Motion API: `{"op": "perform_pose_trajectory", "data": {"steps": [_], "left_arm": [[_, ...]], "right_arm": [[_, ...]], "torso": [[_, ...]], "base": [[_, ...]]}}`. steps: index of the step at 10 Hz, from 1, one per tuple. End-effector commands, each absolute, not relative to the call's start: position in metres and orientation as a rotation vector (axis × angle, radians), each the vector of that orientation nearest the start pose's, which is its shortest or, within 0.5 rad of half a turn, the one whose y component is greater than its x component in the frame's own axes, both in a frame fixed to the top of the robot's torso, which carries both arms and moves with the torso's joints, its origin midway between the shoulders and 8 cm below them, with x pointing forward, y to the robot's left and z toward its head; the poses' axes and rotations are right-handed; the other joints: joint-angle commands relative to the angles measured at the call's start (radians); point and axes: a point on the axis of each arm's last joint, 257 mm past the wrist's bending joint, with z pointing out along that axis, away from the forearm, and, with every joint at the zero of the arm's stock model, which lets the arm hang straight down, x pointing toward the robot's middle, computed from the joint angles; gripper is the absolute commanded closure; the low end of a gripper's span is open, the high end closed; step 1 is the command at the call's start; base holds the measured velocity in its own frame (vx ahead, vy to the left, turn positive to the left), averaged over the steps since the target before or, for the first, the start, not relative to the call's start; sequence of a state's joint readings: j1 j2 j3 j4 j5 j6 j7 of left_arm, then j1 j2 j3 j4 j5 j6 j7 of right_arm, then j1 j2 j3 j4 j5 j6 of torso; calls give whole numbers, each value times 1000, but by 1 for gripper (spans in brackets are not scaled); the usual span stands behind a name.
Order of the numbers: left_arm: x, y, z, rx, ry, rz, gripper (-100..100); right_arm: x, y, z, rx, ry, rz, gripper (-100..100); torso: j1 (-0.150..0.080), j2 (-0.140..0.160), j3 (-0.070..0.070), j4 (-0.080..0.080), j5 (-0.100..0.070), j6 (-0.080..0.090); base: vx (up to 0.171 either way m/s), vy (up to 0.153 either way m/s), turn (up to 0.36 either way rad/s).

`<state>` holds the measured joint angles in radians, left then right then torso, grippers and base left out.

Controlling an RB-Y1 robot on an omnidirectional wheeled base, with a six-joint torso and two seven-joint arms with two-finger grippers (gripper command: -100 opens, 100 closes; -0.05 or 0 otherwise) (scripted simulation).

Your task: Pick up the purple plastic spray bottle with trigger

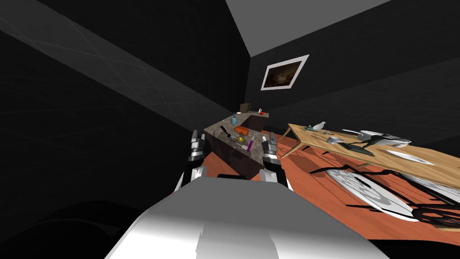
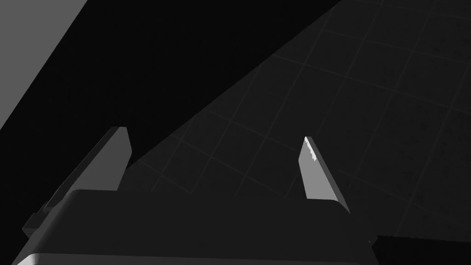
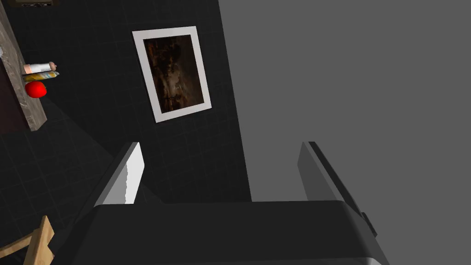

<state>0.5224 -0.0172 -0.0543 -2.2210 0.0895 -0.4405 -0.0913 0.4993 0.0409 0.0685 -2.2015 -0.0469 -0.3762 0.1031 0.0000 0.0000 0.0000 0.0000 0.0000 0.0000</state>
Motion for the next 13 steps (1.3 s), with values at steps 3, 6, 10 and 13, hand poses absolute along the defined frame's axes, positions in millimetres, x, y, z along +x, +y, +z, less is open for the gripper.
{"op": "perform_pose_trajectory", "data": {"steps": [3,6,10,13], "left_arm": [[363,278,-22,-809,669,-1288,0],[363,278,-22,-809,669,-1288,0],[363,278,-22,-810,669,-1288,0],[363,278,-22,-809,669,-1288,0]], "right_arm": [[381,-267,-52,786,846,1210,-100],[382,-274,-76,758,960,1125,-100],[376,-303,-129,770,1132,927,-100],[362,-336,-176,796,1264,737,-100]], "torso": [[1,0,0,0,0,0],[3,0,0,0,1,0],[7,-1,-1,0,2,0],[7,0,0,0,2,0]], "base": [[5,24,9],[5,53,22],[17,97,57],[8,118,55]]}}
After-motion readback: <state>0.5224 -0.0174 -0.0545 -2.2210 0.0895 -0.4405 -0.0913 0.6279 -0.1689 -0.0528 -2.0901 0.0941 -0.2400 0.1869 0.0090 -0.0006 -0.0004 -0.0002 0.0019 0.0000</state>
